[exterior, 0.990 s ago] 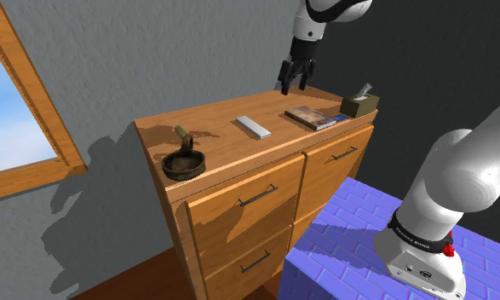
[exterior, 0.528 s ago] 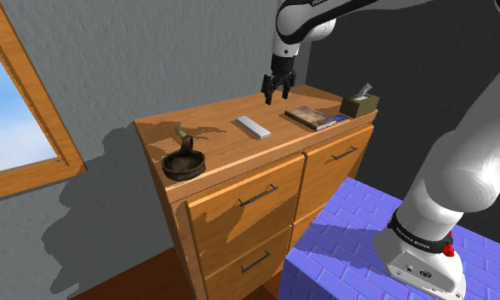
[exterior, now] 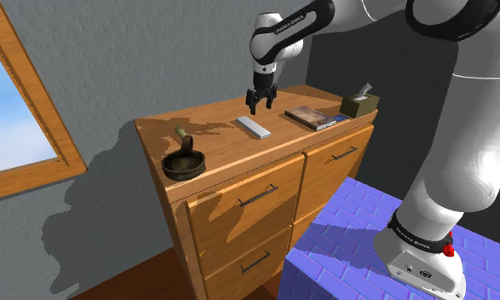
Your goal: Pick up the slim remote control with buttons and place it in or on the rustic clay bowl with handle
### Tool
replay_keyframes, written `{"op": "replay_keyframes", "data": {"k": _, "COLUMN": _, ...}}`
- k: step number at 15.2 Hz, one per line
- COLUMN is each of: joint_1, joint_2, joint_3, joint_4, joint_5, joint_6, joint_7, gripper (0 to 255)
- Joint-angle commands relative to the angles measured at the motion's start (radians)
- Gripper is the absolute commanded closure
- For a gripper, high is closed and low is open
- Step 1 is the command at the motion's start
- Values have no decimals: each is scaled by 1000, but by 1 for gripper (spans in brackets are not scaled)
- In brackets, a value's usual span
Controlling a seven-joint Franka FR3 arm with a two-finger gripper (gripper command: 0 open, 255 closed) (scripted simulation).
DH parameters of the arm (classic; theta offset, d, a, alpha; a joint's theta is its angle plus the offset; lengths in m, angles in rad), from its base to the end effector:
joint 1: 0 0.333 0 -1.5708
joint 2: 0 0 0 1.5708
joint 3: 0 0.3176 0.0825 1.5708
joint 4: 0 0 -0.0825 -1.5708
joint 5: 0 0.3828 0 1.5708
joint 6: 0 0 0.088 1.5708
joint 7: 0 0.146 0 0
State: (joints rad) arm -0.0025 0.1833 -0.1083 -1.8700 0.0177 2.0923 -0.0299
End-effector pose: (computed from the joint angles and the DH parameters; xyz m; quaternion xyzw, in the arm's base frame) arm 0.6066 -0.0639 0.3839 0.9988 -0.0436 0.0199 0.0035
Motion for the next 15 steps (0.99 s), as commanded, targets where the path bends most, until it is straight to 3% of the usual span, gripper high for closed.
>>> {"op": "replay_keyframes", "data": {"k": 1, "joint_1": -5, "joint_2": 86, "joint_3": 0, "joint_4": 81, "joint_5": 5, "joint_6": -6, "joint_7": -10, "gripper": 0}}
{"op": "replay_keyframes", "data": {"k": 5, "joint_1": -15, "joint_2": 256, "joint_3": 3, "joint_4": 247, "joint_5": 13, "joint_6": -23, "joint_7": -23, "gripper": 0}}
{"op": "replay_keyframes", "data": {"k": 15, "joint_1": -18, "joint_2": 298, "joint_3": 5, "joint_4": 207, "joint_5": 18, "joint_6": 60, "joint_7": -26, "gripper": 0}}
